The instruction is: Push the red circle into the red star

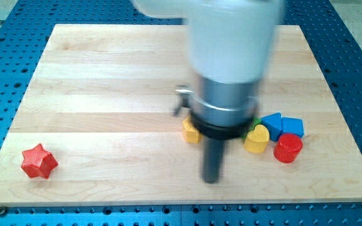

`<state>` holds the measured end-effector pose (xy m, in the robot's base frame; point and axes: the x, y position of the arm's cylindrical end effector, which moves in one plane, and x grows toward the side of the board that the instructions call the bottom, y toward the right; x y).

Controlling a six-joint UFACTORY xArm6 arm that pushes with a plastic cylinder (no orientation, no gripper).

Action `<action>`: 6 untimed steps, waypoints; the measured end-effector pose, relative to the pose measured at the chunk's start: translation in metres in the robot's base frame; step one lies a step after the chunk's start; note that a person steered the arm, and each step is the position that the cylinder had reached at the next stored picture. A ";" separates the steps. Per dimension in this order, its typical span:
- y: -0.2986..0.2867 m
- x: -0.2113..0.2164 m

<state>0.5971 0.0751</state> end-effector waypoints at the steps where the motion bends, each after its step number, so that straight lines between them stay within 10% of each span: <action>1: 0.066 0.019; 3: 0.190 0.019; 6: 0.229 -0.001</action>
<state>0.5964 0.3045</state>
